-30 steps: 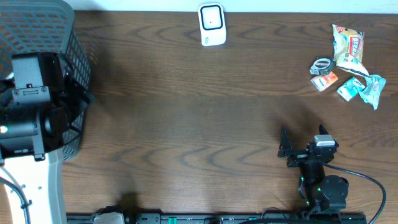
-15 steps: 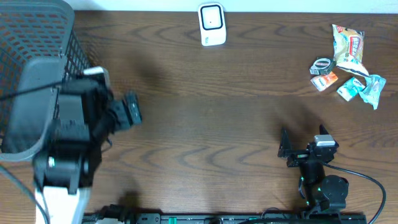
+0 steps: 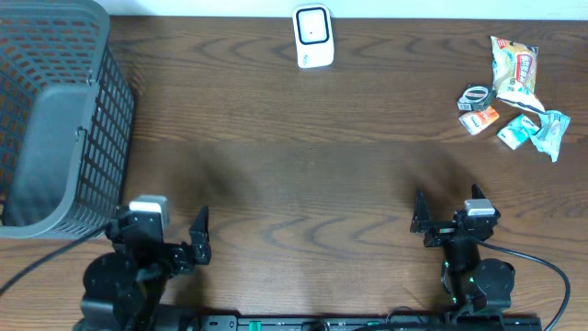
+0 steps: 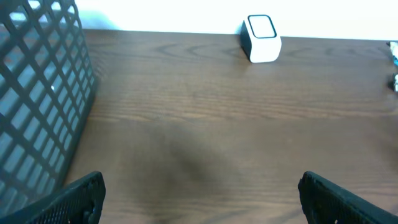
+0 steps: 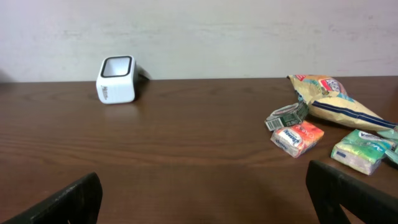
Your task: Scan the item barcode
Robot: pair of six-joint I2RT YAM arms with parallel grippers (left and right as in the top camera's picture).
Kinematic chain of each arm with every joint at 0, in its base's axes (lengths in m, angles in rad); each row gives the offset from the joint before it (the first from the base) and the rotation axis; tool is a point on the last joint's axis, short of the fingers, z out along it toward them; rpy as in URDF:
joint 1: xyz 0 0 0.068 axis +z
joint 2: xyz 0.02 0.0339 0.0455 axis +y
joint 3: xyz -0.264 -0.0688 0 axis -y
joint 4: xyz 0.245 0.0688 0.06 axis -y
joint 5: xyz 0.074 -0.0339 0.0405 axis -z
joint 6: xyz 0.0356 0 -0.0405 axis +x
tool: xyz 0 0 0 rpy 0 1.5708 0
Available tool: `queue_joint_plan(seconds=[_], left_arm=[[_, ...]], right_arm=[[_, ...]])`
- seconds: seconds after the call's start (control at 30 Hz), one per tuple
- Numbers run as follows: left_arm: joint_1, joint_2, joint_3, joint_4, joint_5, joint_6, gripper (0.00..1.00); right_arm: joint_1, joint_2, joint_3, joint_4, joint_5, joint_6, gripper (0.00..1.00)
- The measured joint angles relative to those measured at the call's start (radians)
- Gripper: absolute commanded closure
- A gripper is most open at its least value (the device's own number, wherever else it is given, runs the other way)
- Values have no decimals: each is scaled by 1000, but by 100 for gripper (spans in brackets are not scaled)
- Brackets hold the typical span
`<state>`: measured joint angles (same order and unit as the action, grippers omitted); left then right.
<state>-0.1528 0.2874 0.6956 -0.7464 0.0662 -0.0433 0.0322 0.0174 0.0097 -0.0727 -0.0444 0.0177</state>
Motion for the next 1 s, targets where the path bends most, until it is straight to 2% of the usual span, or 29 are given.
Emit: queue_joint_plan(seconds=[0.23, 0.47, 0.7, 1.0], left_arm=[[0, -116, -244, 209, 0, 19, 2], [0, -201, -452, 539, 3, 21, 2], [4, -256, -525, 645, 3, 22, 3], [47, -277, -642, 889, 56, 21, 2]], right_arm=[[0, 0, 0, 0, 0, 0, 1], [0, 0, 0, 0, 0, 0, 1], [0, 0, 0, 0, 0, 0, 1], [0, 0, 0, 0, 0, 0, 1]])
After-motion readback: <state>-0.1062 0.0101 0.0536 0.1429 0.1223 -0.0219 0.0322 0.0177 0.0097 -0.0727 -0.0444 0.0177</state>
